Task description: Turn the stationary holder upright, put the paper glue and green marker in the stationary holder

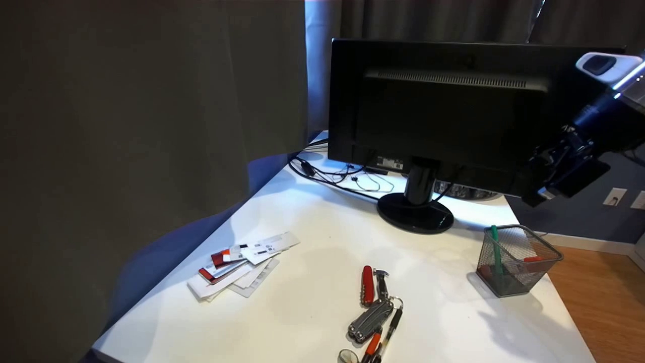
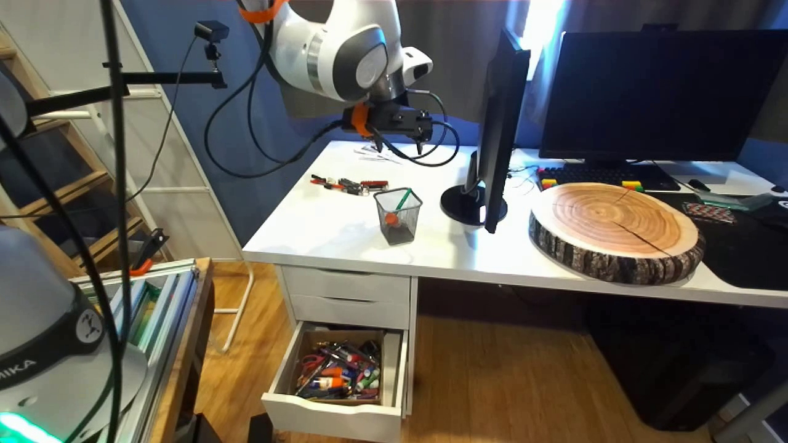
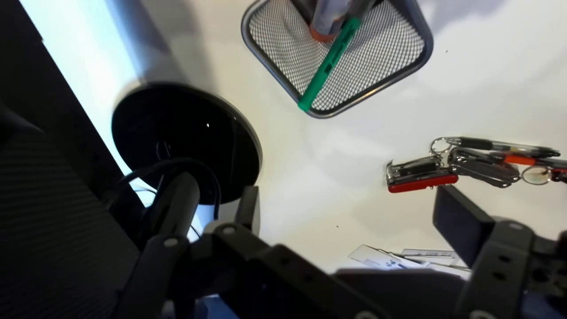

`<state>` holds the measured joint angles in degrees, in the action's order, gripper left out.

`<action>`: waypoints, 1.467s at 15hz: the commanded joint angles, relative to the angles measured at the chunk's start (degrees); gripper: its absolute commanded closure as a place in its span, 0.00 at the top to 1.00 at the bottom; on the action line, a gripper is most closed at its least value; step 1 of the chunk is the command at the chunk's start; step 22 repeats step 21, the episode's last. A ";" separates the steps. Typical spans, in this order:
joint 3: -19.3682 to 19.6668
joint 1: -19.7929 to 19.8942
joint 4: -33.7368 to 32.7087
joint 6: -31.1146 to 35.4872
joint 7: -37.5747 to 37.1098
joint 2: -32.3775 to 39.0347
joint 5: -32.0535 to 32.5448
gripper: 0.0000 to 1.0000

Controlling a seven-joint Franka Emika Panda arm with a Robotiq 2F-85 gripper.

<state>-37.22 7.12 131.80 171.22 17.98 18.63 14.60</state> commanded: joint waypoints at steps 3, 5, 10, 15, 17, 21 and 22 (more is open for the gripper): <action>9.31 -10.58 -1.14 -19.39 -7.19 -11.74 -3.87 1.00; 12.31 -14.74 -2.68 -25.93 -9.01 -13.38 -4.03 1.00; 15.87 -20.67 -6.02 -37.32 -13.96 -15.37 -3.19 1.00; 17.08 -22.86 -7.21 -42.22 -16.79 -16.60 -2.76 1.00; 17.47 -22.91 -6.91 -40.21 -15.26 -15.64 -2.95 1.00; 17.47 -23.18 -6.91 -40.27 -15.27 -16.09 -2.91 1.00; 17.47 -23.18 -6.91 -40.27 -15.27 -16.09 -2.91 1.00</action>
